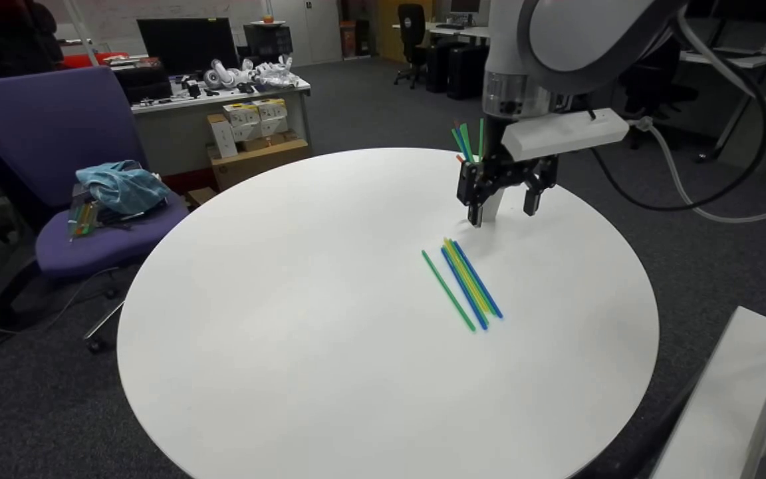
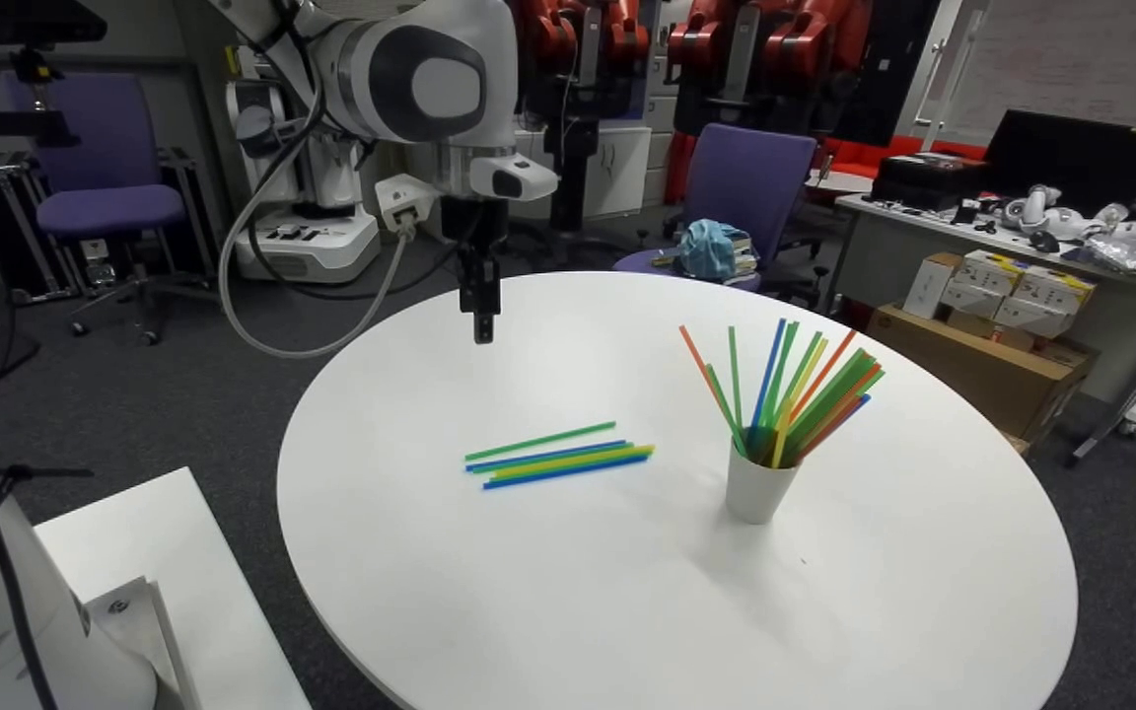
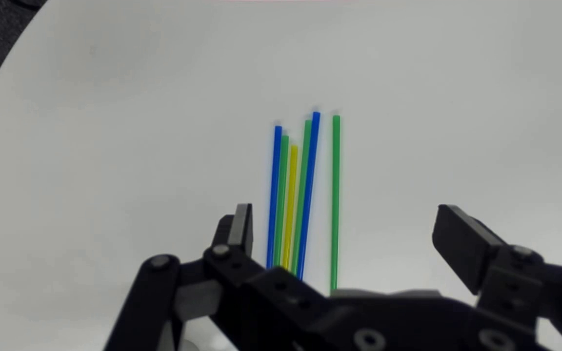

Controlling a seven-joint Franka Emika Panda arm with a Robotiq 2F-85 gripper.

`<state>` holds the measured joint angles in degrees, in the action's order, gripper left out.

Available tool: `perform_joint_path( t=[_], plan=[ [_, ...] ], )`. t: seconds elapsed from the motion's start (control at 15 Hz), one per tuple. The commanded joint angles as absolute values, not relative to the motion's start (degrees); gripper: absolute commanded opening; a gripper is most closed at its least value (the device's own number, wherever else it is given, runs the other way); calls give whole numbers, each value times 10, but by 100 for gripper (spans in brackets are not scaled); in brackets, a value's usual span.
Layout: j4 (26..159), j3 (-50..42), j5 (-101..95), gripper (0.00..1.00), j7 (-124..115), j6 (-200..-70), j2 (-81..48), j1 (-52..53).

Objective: Put the straw inside the mug

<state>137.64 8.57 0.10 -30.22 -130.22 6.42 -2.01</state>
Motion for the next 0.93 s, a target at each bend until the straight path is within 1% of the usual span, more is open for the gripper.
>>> perform_joint_path(
  t=[0.0, 0.27, 0.87],
  plan=[
    [1352, 71, 2, 100, -319, -1302, 42, -8],
    [1303, 64, 13, 100, -338, -1322, -23, 0],
    [1163, 27, 21, 100, -373, -1380, -213, 46]
  ],
)
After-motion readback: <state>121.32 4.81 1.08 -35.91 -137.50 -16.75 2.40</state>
